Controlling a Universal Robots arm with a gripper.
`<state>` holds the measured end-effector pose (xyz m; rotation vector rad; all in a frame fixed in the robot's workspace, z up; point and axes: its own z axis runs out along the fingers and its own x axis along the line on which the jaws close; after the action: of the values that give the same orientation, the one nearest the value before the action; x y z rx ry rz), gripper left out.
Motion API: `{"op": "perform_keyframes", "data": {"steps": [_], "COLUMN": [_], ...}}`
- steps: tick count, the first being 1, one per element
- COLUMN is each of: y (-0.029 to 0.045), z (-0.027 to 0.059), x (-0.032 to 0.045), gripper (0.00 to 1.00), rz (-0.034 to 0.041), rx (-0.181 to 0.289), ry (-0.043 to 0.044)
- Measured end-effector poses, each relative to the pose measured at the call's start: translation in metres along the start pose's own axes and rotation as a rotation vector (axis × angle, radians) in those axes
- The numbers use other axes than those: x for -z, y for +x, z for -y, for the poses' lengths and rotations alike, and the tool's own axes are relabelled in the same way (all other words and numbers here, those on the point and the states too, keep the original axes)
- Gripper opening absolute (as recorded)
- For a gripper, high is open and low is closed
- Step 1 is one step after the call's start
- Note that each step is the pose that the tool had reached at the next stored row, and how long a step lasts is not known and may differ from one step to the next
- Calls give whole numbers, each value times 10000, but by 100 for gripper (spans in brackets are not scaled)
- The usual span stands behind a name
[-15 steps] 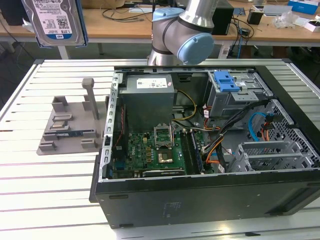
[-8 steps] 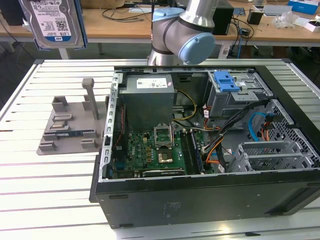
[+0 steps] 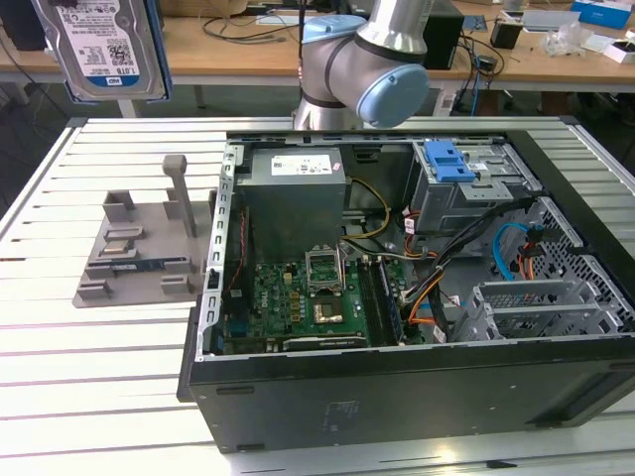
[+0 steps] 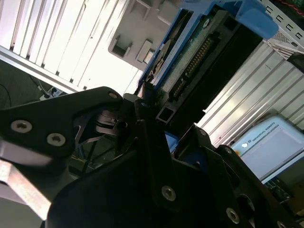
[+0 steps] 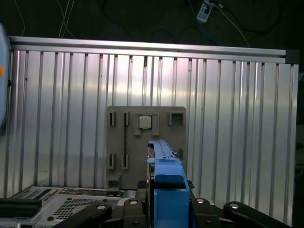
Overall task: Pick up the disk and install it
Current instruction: 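Pick up the disk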
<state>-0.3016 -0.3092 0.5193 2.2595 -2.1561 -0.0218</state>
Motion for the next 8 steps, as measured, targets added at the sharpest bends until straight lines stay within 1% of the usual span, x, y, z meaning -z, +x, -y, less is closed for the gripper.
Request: {"op": "perform_keyframes", "data": {"steps": [1,3,4,6,8], "y": [29,128,164,190,195], "z": [-1,-4,-1,59,125], "x": [0,-1,-1,1,2], "gripper": [37,37,37,37,37], "rz": [0,0,1,0,1], "rx": [1,0,1,-1,0], "ry": [0,1,2,-2,-3]}}
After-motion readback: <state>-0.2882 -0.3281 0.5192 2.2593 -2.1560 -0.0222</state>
